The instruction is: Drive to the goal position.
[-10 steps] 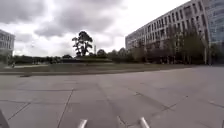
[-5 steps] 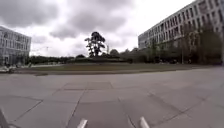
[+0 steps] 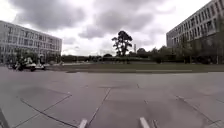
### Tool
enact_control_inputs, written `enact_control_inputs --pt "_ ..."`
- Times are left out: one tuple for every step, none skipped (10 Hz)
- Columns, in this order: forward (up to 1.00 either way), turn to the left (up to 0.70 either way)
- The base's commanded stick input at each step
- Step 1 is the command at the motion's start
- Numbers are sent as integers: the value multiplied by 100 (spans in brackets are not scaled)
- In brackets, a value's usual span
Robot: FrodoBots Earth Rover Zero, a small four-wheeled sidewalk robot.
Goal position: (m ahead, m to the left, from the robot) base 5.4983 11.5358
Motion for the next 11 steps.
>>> enact_control_inputs --pt "0 70" --pt "0 70" --pt "0 70" --pt "0 70" --pt "0 70" --pt "0 70" --pt "0 70" --pt "0 70" --pt "0 70" --pt "0 70" --pt "0 70"
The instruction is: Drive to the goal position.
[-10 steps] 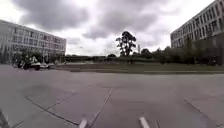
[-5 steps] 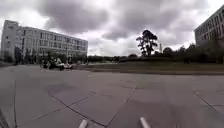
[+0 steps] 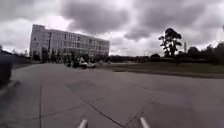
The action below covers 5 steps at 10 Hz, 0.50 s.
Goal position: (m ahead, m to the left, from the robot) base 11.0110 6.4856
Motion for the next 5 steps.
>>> enact_control_inputs --pt "0 70" --pt "0 70" --pt "0 70" --pt "0 60" --pt "0 24"
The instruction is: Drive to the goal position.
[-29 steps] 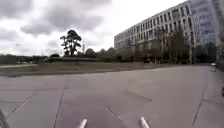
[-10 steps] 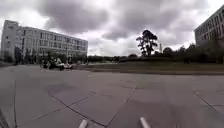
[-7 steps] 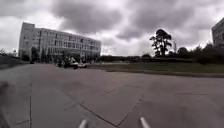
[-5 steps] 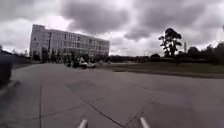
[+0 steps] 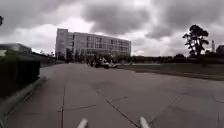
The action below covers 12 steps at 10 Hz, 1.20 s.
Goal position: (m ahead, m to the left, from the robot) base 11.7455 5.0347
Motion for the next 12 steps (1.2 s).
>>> enact_control_inputs --pt "0 0" --pt "0 0" --pt "0 0" --pt "0 0" --pt "0 0" --pt "0 0" --pt "0 0" --pt "12 0" --pt "70 0" --pt "70 0" --pt "70 0" --pt "70 0"
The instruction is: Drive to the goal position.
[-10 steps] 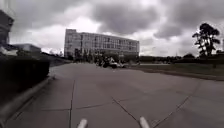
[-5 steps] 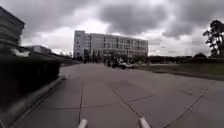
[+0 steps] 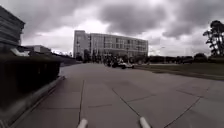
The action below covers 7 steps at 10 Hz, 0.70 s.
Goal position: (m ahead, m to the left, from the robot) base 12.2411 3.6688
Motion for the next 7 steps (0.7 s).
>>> enact_control_inputs --pt "70 0" --pt "70 0" --pt "70 0" --pt "70 0" --pt "70 0" --pt "70 0" --pt "70 0"
